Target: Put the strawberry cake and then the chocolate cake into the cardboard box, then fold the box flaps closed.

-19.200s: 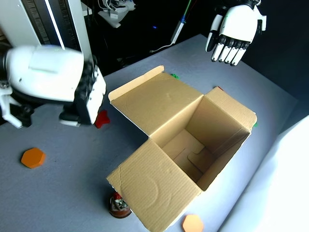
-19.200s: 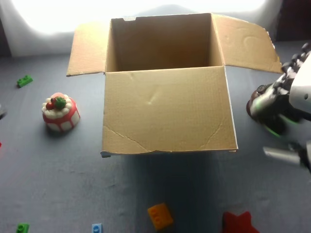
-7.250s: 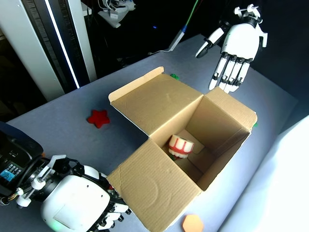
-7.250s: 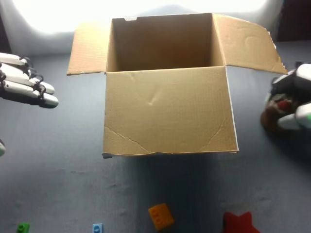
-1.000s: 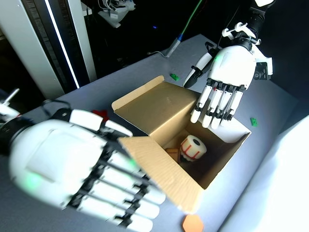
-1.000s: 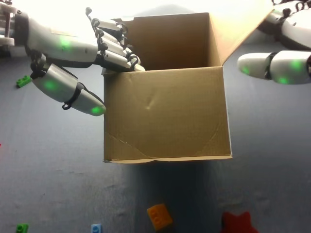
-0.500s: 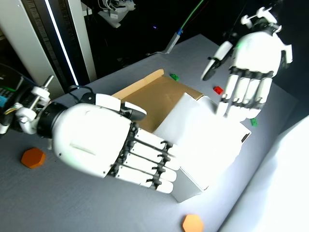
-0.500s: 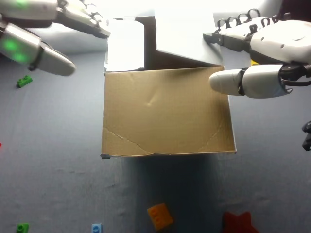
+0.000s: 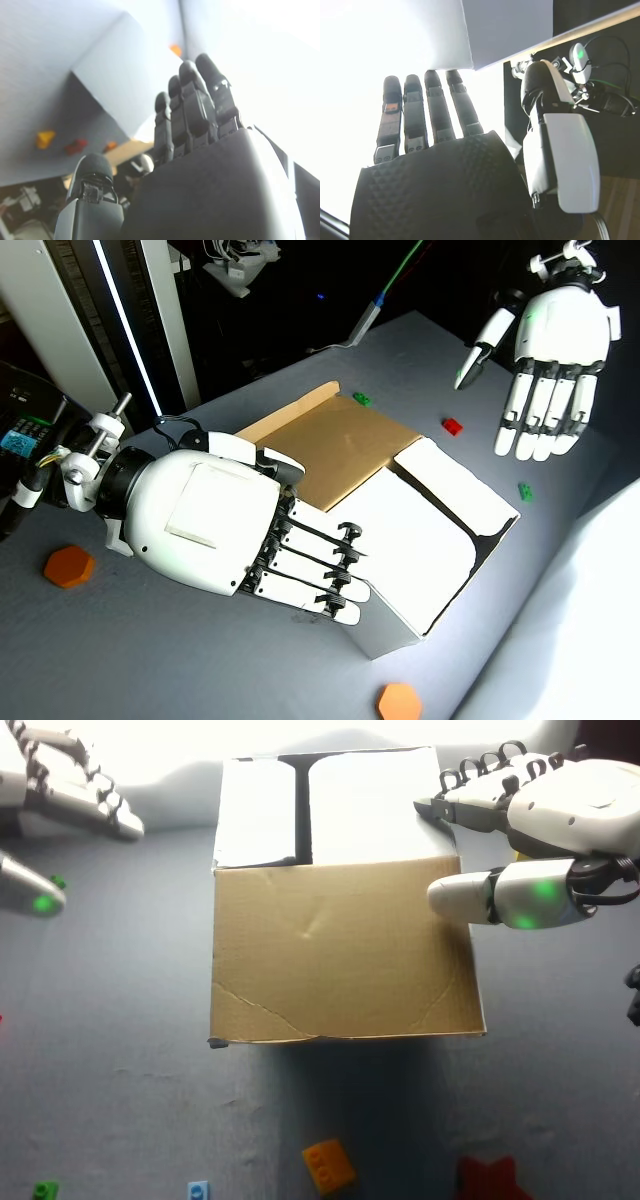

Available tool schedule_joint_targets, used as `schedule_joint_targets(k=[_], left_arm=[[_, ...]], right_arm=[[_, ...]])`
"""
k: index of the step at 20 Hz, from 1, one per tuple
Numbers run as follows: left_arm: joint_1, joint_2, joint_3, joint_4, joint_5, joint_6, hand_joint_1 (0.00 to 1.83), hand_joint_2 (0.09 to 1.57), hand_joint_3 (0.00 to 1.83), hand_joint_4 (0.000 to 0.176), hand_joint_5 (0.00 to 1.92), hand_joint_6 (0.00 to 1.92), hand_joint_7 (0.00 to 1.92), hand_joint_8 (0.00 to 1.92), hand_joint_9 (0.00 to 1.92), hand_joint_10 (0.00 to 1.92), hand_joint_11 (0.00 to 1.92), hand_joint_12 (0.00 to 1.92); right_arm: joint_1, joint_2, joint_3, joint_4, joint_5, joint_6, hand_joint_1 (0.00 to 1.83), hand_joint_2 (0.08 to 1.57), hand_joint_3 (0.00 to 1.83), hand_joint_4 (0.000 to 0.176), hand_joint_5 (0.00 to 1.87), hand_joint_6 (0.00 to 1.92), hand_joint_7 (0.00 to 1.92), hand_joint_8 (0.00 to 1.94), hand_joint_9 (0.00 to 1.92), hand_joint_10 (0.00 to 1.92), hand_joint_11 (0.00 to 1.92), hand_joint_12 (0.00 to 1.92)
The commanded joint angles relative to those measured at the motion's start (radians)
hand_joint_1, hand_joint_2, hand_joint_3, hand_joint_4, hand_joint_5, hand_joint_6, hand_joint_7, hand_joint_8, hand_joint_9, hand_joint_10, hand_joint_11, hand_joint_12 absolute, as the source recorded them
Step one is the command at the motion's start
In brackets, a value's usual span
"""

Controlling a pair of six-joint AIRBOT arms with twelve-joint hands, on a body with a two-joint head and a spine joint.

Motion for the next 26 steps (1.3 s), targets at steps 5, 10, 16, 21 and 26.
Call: schedule_joint_targets(k=[5, 10, 16, 21, 26], left_arm=[[0.064, 0.058, -0.093, -0.113, -0.006, 0.047, 0.00, 1.27, 0.01, 0.013, 0.28, 0.01, 0.30, 0.01, 0.32, 0.01, 0.00, 0.95], [0.112, 0.114, -0.216, -0.137, -0.009, 0.100, 0.00, 1.27, 0.00, 0.010, 0.28, 0.01, 0.30, 0.01, 0.32, 0.01, 0.00, 0.94], [0.220, 0.138, -0.317, -0.217, 0.016, 0.155, 0.00, 1.26, 0.00, 0.004, 0.26, 0.00, 0.29, 0.00, 0.31, 0.00, 0.00, 0.97], [0.351, 0.141, -0.405, -0.311, 0.059, 0.253, 0.00, 1.26, 0.00, 0.005, 0.25, 0.00, 0.28, 0.00, 0.31, 0.00, 0.00, 0.97], [0.412, 0.137, -0.492, -0.386, 0.109, 0.334, 0.00, 1.25, 0.00, 0.006, 0.25, 0.00, 0.28, 0.00, 0.32, 0.00, 0.00, 1.05]], right_arm=[[0.008, 0.012, -0.005, -0.028, 0.039, -0.010, 0.00, 1.23, 0.00, 0.000, 0.15, 0.00, 0.18, 0.00, 0.12, 0.00, 0.00, 0.21], [0.031, 0.110, -0.025, -0.028, 0.200, 0.104, 0.00, 1.23, 0.00, 0.001, 0.09, 0.00, 0.14, 0.00, 0.09, 0.01, 0.00, 0.04], [0.014, 0.287, -0.051, 0.091, 0.124, 0.240, 0.00, 1.23, 0.00, 0.000, 0.11, 0.01, 0.14, 0.00, 0.10, 0.02, 0.06, 0.04], [0.013, 0.406, -0.096, 0.161, 0.085, 0.239, 0.00, 1.24, 0.00, 0.000, 0.10, 0.01, 0.13, 0.00, 0.11, 0.00, 0.00, 0.02], [0.013, 0.412, -0.115, 0.160, 0.064, 0.232, 0.00, 1.24, 0.00, 0.000, 0.11, 0.01, 0.12, 0.00, 0.10, 0.01, 0.00, 0.00]])
